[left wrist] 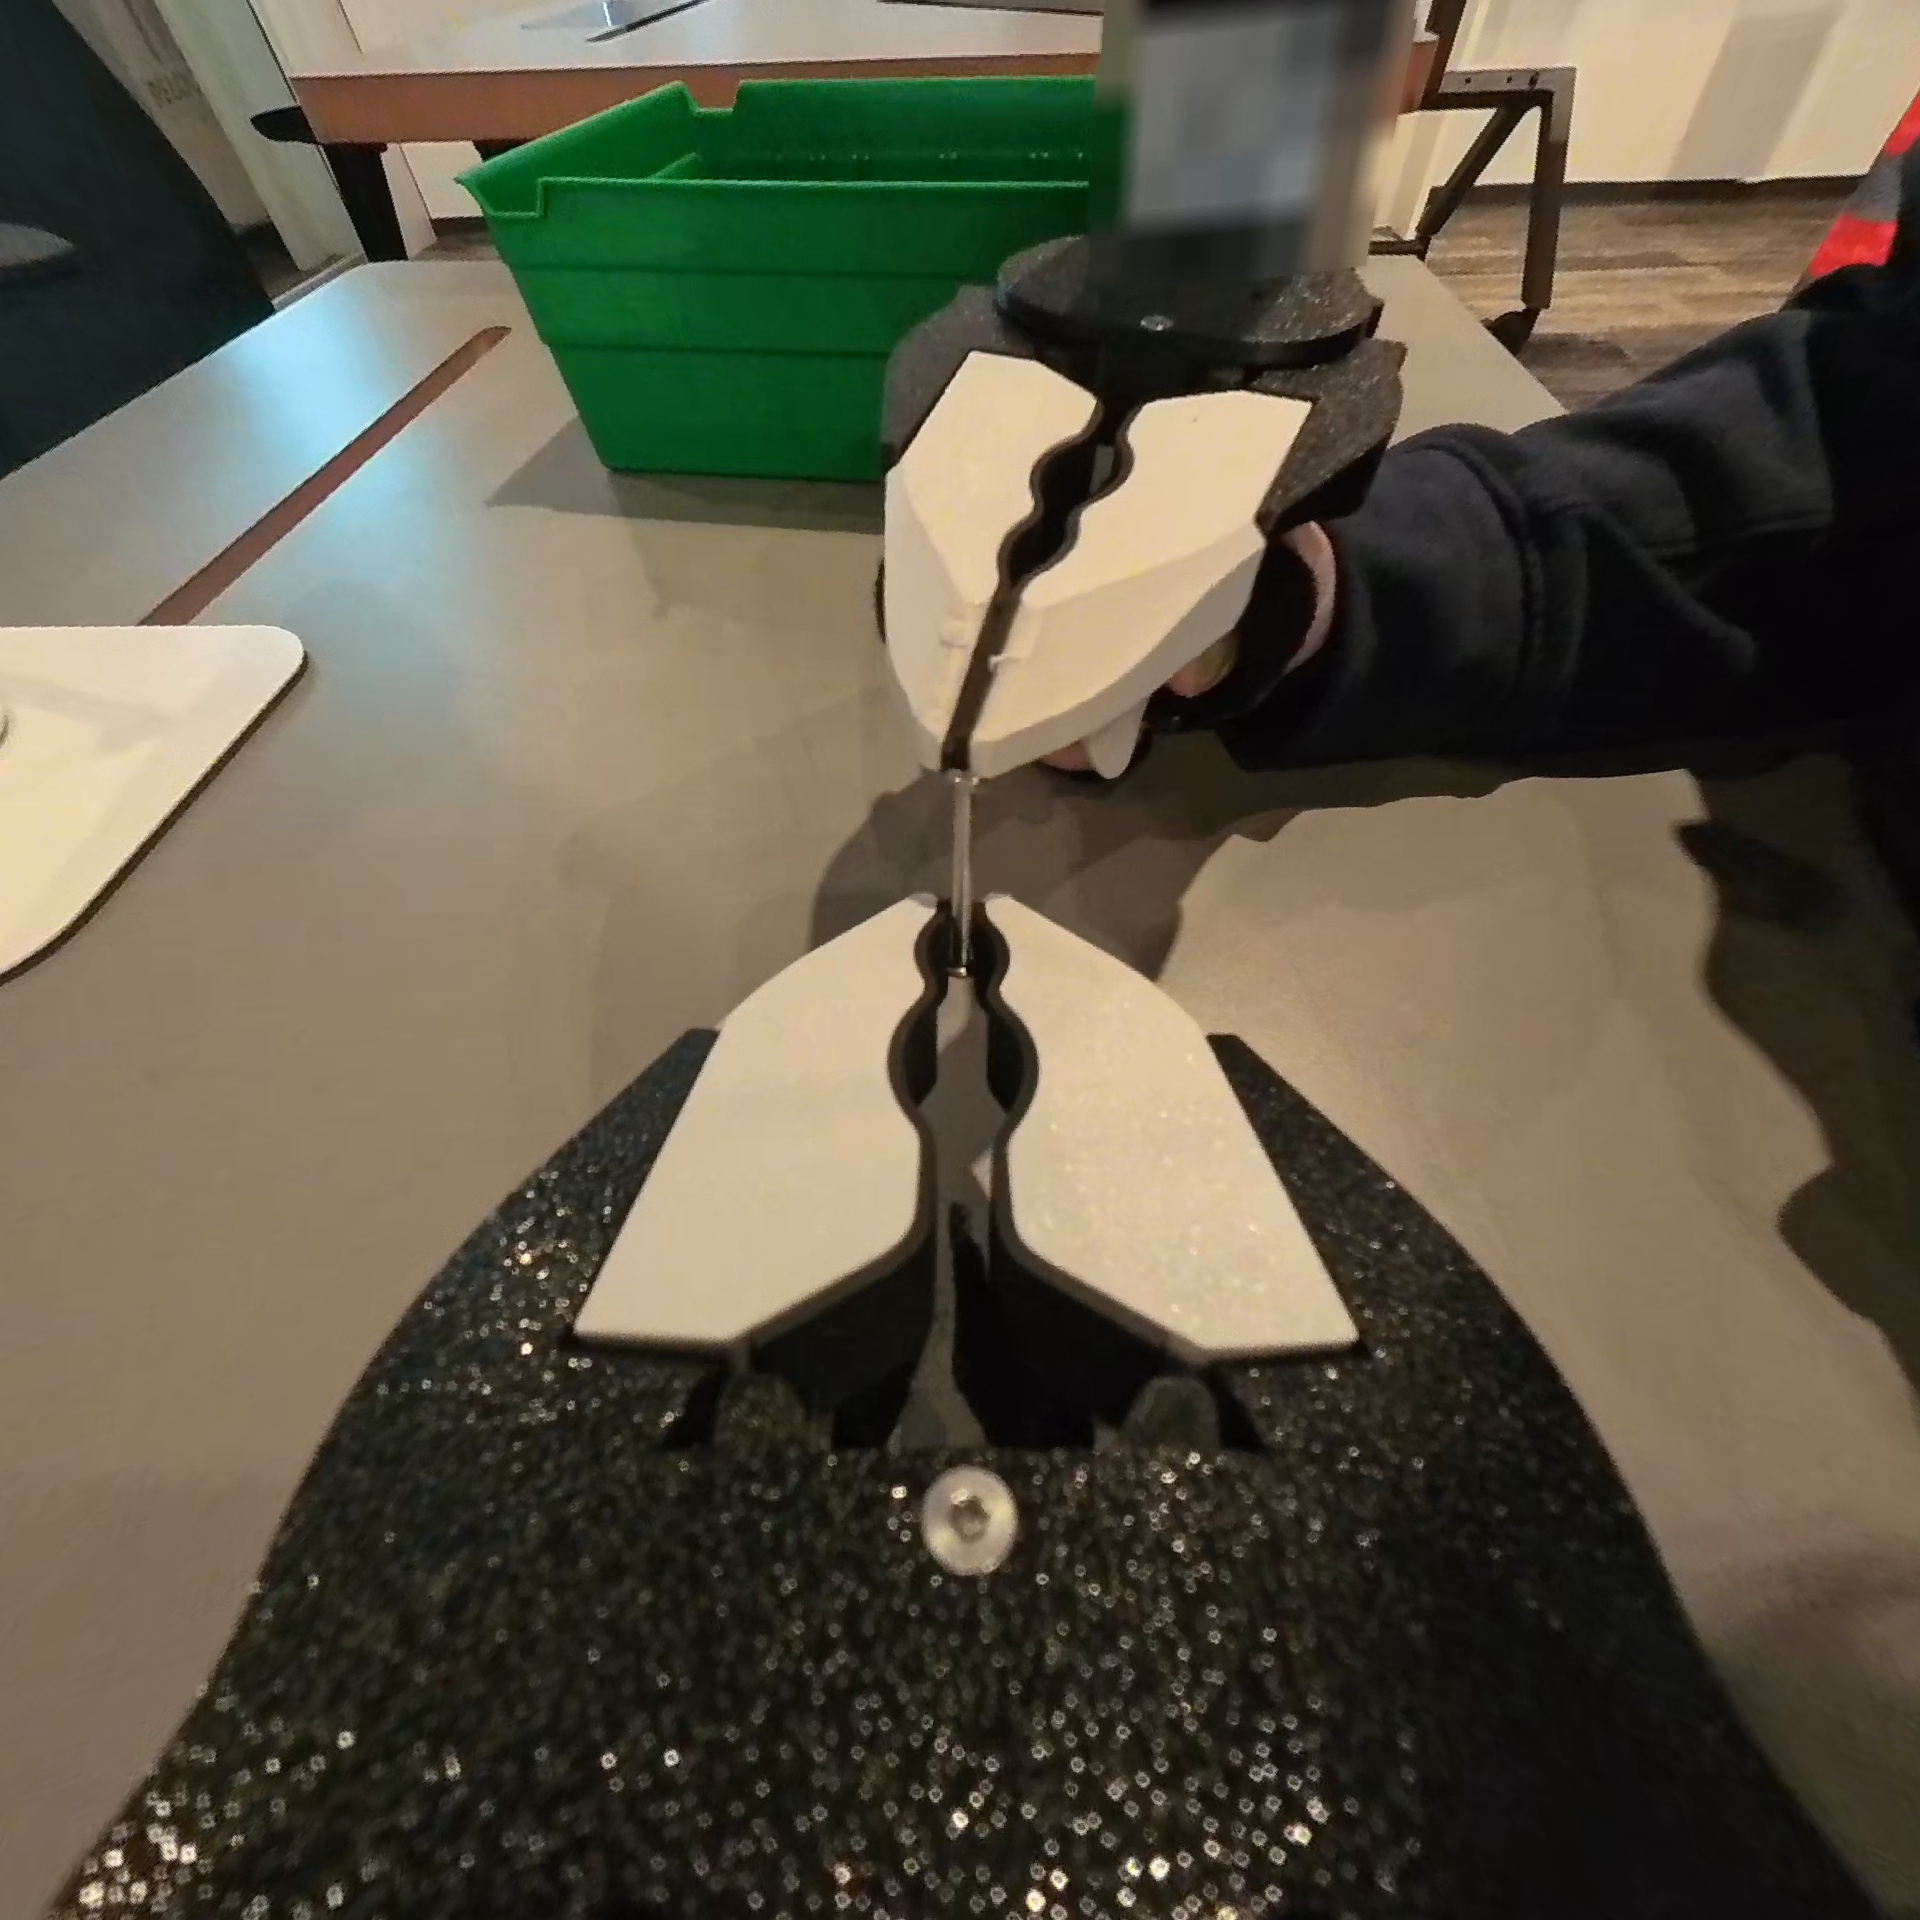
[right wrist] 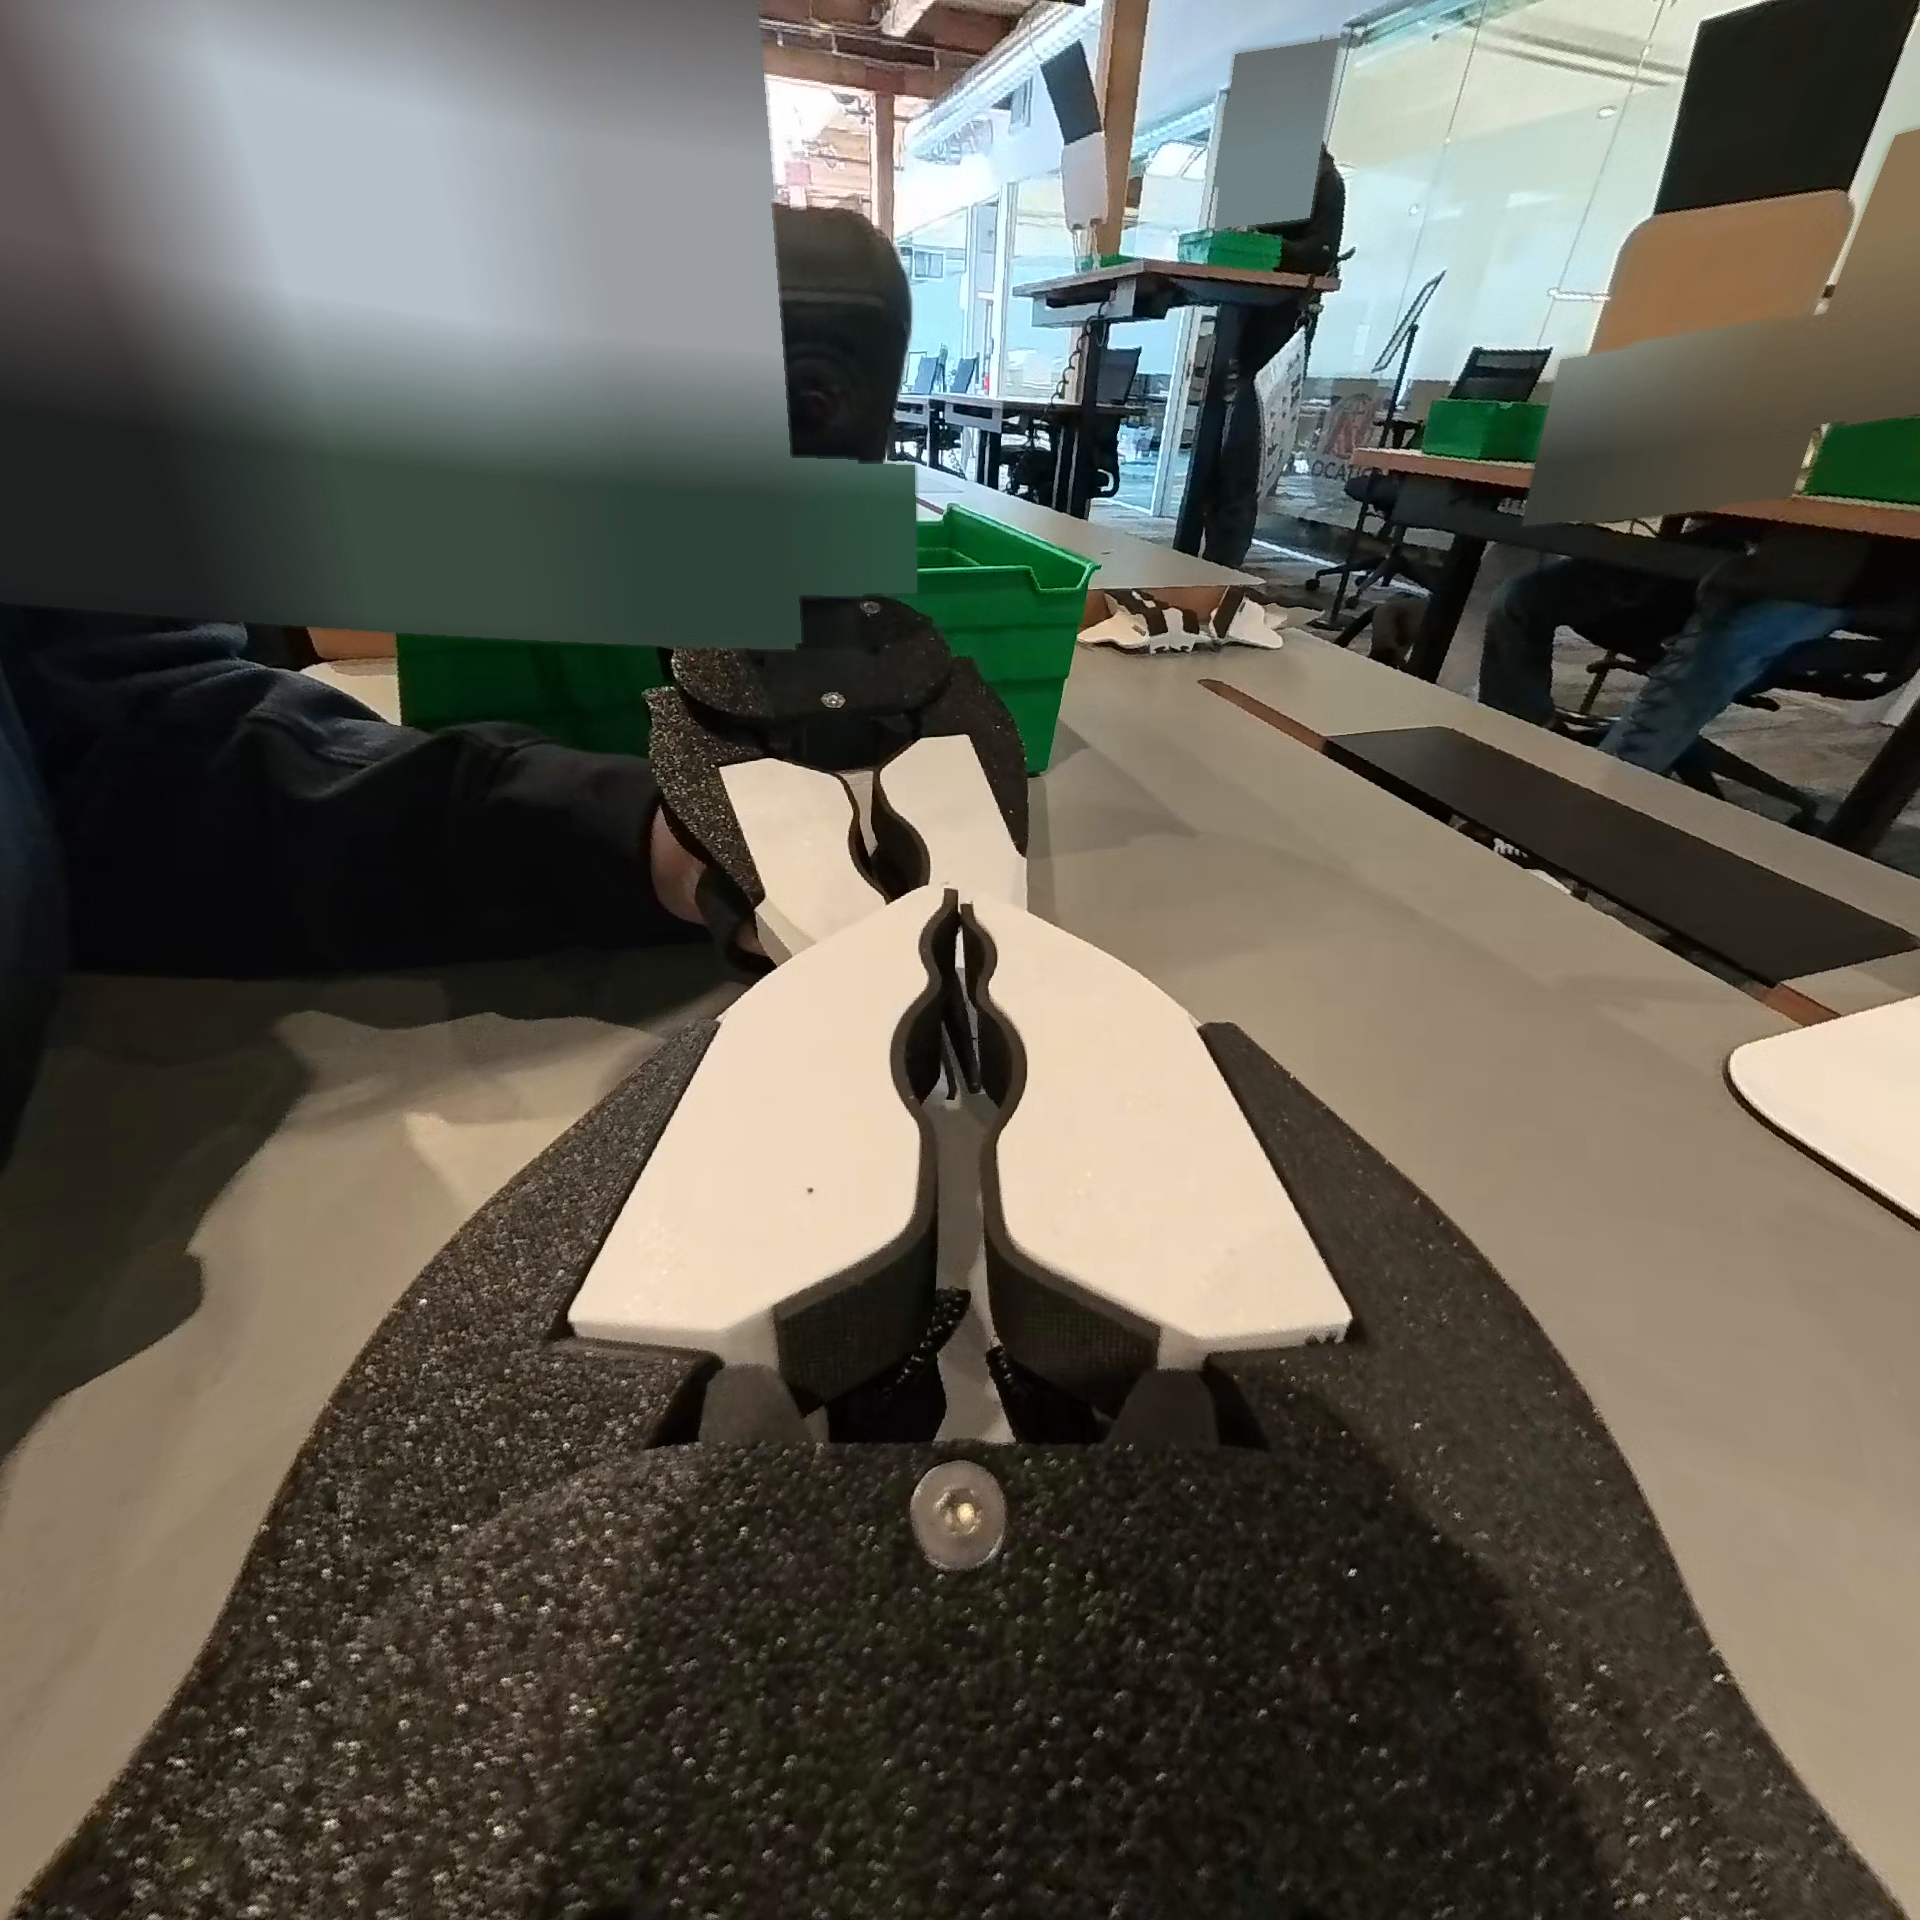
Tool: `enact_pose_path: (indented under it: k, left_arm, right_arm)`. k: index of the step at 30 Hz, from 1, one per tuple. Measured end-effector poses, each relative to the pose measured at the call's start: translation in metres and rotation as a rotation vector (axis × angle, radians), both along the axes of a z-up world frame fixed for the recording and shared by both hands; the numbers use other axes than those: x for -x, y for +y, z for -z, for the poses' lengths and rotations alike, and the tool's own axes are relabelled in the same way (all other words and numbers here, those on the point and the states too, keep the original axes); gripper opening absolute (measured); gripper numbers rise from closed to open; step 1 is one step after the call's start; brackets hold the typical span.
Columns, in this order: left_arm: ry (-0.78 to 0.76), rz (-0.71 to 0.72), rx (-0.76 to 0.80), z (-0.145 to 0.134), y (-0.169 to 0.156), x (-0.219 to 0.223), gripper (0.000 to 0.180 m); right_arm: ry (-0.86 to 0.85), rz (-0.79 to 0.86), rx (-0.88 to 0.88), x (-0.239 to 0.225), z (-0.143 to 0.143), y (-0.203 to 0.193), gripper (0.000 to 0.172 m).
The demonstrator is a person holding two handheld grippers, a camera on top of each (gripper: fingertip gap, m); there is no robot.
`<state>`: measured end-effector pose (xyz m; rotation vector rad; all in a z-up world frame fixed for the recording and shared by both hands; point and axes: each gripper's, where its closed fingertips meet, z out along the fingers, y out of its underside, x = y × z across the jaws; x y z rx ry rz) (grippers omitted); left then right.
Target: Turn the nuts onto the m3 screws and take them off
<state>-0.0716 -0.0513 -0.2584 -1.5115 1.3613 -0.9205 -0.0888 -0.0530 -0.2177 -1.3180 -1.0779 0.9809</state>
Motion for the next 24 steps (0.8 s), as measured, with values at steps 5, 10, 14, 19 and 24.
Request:
enact_pose_path:
  k: [5,10,14,19,24]
  left_arm:
    - [0.002,0.001,0.002,0.0003,0.0,-0.0001,0.003]
    - [0.006,0.002,0.0,0.0009,-0.0002,-0.0004,0.003]
    - [0.003,0.002,0.002,0.0006,-0.0002,-0.0003,0.003]
    - [0.005,0.002,0.006,0.0008,-0.0001,-0.0003,0.003]
    - [0.014,0.001,0.007,0.0019,-0.0001,-0.0007,0.003]
  right_arm:
    - [0.006,0.002,0.002,-0.0007,-0.0006,0.0004,0.001]
    - [0.011,0.005,0.005,-0.0011,-0.0011,0.0011,0.001]
    - [0.016,0.01,0.006,-0.0017,-0.0017,0.0017,0.001]
    - [0.037,0.017,0.016,-0.0037,-0.0038,0.0035,0.0]
    - [0.015,0.017,0.003,-0.0015,-0.0017,0.0023,0.0]
